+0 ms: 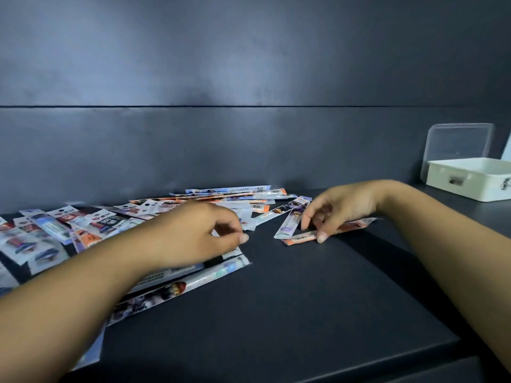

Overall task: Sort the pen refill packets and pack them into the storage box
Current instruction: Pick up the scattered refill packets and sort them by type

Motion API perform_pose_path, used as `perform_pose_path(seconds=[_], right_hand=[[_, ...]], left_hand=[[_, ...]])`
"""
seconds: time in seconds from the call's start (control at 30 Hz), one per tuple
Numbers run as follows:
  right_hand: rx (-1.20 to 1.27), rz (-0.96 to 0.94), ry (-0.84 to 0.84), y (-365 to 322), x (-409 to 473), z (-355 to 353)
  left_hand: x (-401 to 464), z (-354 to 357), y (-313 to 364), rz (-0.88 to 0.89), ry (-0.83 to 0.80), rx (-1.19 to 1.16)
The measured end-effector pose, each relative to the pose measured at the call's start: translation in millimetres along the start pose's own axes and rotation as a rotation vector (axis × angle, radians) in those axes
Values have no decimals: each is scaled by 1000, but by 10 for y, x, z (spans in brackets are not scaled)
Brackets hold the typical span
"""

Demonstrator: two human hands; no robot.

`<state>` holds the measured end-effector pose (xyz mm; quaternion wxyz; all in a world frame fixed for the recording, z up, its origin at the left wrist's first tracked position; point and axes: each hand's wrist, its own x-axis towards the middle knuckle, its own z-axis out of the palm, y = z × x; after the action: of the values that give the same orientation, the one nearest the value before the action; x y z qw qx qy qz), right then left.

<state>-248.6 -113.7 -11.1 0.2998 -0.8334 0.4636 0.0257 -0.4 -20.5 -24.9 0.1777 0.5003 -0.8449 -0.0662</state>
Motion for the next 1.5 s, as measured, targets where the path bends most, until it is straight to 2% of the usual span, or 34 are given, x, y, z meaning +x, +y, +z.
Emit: perform_pose_path(seconds=[0.13,0.23,0.37,0.43,0.57,0.73,0.83,0.9,1.07,1.17,1.33,1.4,1.5], right_hand=[[-49,-20,12,-100,-22,38],[-43,-52,-46,-172,-69,88],[1,-163,-86,-356,-106,177],[59,-239,-61,-442,-120,215],[180,-362,37,-502,-128,248],[216,-224,-40,-319,-228,128],[290,-185,104,-217,-287,31],[305,-248,222,-232,-282,17],[229,-336,277,-373,-248,79],[254,-318,283,-386,-222,105],[462,-315,32,-353,-199,146],[562,-322,56,-348,-175,157],[580,-379,165,-402,-106,218]], left_hand=[[-21,10,-8,-17,4,-19],[-11,17,-6,-16,6,-55],[-2,60,119,-80,76,-369],[5,86,202,-109,81,-458],[8,111,255,-147,-20,-501],[-48,15,152,-240,32,-608],[-39,-24,83,-376,82,-850],[-28,-71,71,-458,13,-1061],[-58,-250,23,-506,-306,-1328],[-94,-229,49,-455,-421,-1320],[-140,-130,112,-379,-342,-1088],[-138,-112,120,-390,-294,-1034],[-132,-91,151,-371,-318,-1028]])
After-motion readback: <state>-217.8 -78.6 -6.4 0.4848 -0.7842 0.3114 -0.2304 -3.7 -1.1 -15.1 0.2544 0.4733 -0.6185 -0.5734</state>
